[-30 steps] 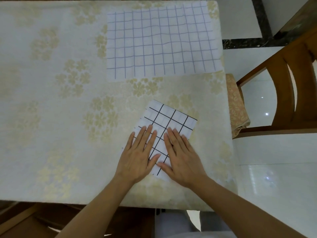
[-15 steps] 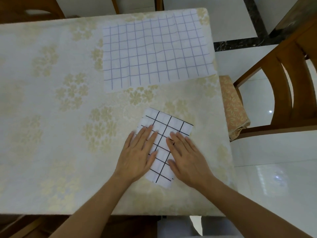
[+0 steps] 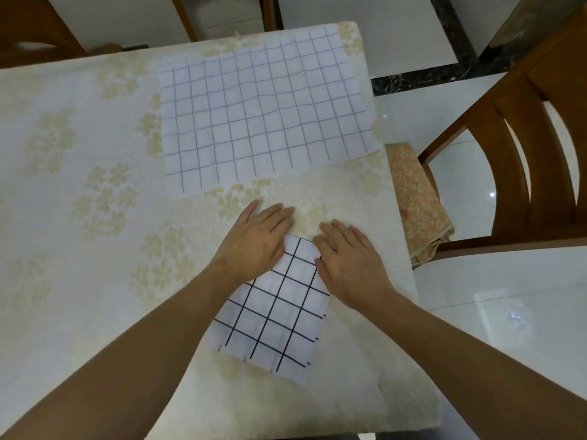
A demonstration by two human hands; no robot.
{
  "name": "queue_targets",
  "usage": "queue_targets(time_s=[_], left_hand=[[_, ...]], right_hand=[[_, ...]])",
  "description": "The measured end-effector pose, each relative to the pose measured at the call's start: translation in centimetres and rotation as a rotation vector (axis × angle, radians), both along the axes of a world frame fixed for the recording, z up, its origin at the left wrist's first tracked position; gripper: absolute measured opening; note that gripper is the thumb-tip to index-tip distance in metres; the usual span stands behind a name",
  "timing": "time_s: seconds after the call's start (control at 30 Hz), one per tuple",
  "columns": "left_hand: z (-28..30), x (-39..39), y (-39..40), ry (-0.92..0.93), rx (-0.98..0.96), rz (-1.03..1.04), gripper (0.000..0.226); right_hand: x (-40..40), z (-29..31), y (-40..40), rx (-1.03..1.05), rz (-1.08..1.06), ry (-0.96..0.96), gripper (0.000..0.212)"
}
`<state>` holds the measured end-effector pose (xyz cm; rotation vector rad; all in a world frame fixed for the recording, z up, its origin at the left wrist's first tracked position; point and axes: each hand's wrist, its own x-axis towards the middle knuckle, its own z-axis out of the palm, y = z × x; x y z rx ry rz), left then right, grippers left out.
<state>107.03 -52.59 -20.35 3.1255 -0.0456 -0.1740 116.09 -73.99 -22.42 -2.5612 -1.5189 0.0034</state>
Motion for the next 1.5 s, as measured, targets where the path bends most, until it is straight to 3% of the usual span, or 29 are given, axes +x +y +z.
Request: queue_targets(time_s=[0.57, 0.7, 0.8, 0.97, 1.1, 1.33, 1.5], left_hand=[[0.9, 0.3, 0.2, -0.112, -0.154, -0.114, 0.023], [0.9, 1.4, 0.8, -0.043, -0.081, -0.096, 0.050], [1.0, 2.7, 1.1, -0.026, -0.031, -0.114, 0.045], [1.8, 4.1, 0.8, -0.093, -0.005, -0.085, 0.041], [3.3, 4.2, 0.4, -0.134, -0.013, -0.044, 0.040], [4.7, 0.1, 0.1, -0.133, -0.046, -0.056, 0.046], [3.5, -4.1, 0.0, -0.095, -0.063, -0.061, 0.044]], right_hand=[[1.0, 0.1, 1.5, 0.161, -0.005, 0.127, 0.015], [2.0, 0.8, 1.8, 0.197, 0.032, 0.038, 0.005], [3.3, 1.7, 2.2, 0.184, 0.045, 0.022, 0.011], [5.9, 3.5, 2.8, 0.102, -0.002, 0.171, 0.028], [6.2, 5.1, 2.9, 0.067, 0.033, 0.155, 0.025], [1.1, 6.6, 2.2, 0.105, 0.081, 0.002, 0.043], [-4.0, 4.9, 1.1, 0.099, 0.099, 0.035, 0.052]])
